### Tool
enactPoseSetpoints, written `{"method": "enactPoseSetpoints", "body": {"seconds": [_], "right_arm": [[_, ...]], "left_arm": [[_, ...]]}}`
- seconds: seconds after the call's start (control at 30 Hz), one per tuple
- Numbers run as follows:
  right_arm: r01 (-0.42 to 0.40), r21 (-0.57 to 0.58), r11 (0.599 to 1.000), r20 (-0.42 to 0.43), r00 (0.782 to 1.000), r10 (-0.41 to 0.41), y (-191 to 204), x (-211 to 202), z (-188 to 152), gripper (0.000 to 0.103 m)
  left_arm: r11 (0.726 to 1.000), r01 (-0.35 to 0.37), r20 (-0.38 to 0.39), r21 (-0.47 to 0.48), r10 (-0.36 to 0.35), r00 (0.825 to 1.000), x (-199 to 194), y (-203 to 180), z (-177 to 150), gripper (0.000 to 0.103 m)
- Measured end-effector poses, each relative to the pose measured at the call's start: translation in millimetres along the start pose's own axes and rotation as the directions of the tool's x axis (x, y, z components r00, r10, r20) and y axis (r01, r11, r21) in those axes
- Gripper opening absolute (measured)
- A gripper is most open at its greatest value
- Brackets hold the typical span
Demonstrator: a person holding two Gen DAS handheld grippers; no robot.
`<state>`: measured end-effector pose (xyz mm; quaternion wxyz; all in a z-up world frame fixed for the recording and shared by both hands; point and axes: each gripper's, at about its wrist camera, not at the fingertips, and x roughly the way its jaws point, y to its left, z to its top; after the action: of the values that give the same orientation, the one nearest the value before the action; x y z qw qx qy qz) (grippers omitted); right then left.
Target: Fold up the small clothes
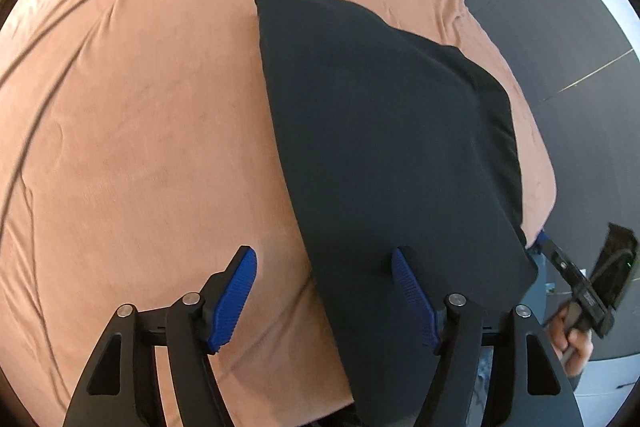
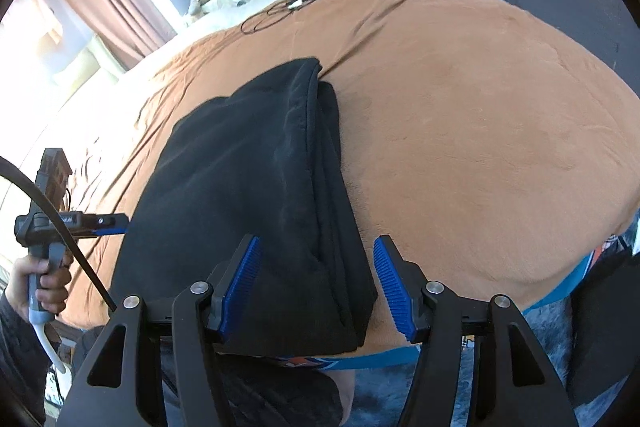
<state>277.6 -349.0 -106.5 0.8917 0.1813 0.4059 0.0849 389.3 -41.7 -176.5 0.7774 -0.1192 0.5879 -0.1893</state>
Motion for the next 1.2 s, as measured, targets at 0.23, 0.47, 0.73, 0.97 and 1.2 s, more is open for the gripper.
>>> {"method": "enactPoseSetpoints", "body": {"seconds": [0.23, 0.47, 0.73, 0.97, 1.2], "right_arm": [[0.004, -0.055, 0.998, -0.075, 0.997, -0.008, 3, 27, 17, 0.062], [0.034, -0.085, 0.996, -0.145, 0.988, -0.046, 4, 51, 32, 0.062], [-0.022, -0.091, 0.996, -0.187, 0.982, 0.005, 2, 65, 37, 0.047], [-0.033, -0.095, 0.995, -0.216, 0.976, 0.011, 8, 74, 40, 0.038], [-0.031, -0.088, 0.996, -0.224, 0.974, 0.01, 19, 73, 38, 0.025]], "left_arm": [[0.999, 0.039, -0.01, -0.009, -0.039, 0.999, 4, -5, -18, 0.07], [0.996, 0.061, 0.008, -0.064, -0.06, 0.998, 8, -3, -30, 0.064], [0.997, 0.071, 0.009, -0.037, -0.071, 0.997, 18, -13, -40, 0.061], [0.997, 0.066, 0.002, -0.035, -0.066, 0.998, 32, -15, -39, 0.06], [0.997, 0.072, 0.018, -0.016, -0.072, 0.997, 30, -20, -33, 0.041]]}}
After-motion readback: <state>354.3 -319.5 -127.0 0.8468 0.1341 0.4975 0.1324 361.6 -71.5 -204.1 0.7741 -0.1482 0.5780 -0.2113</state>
